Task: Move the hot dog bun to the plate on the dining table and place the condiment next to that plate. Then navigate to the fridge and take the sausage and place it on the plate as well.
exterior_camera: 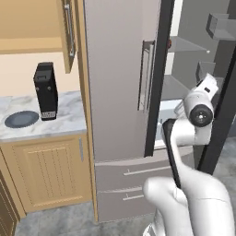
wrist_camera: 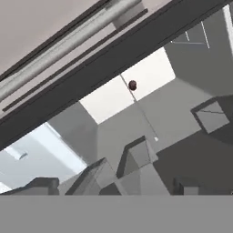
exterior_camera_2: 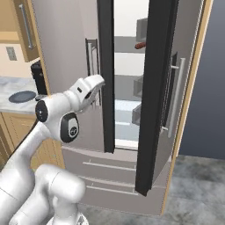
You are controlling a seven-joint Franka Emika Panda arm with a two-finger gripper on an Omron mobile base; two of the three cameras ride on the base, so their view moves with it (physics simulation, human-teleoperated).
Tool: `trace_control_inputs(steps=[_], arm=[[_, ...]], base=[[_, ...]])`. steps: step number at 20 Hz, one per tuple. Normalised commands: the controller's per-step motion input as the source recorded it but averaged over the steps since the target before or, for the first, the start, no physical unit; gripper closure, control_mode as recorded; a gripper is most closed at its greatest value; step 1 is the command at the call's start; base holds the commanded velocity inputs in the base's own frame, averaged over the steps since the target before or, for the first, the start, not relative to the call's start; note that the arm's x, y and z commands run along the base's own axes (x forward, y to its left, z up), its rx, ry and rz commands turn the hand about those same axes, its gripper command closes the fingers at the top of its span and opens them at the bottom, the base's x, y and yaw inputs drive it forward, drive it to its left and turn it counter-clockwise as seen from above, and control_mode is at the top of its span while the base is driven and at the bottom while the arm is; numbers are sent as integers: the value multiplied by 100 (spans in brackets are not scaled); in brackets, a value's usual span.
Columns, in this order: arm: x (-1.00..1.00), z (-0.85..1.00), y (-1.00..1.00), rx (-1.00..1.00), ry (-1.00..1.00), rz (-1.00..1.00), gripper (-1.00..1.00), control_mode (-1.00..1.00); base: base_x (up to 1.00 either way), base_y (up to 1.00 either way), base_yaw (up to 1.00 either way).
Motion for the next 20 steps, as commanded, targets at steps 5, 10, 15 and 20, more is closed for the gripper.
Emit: trace_control_inputs(steps=[5, 10, 15, 20], arm=[[100, 0, -9, -10, 37, -10, -100, -100], [100, -2, -48, -5, 35, -7, -100, -100], [88, -10, -69, -2, 25, -6, -100, -100], [57, -14, -67, -2, 21, -5, -100, -100]], base=[[0, 0, 0], [0, 0, 0], [0, 0, 0], [0, 0, 0]])
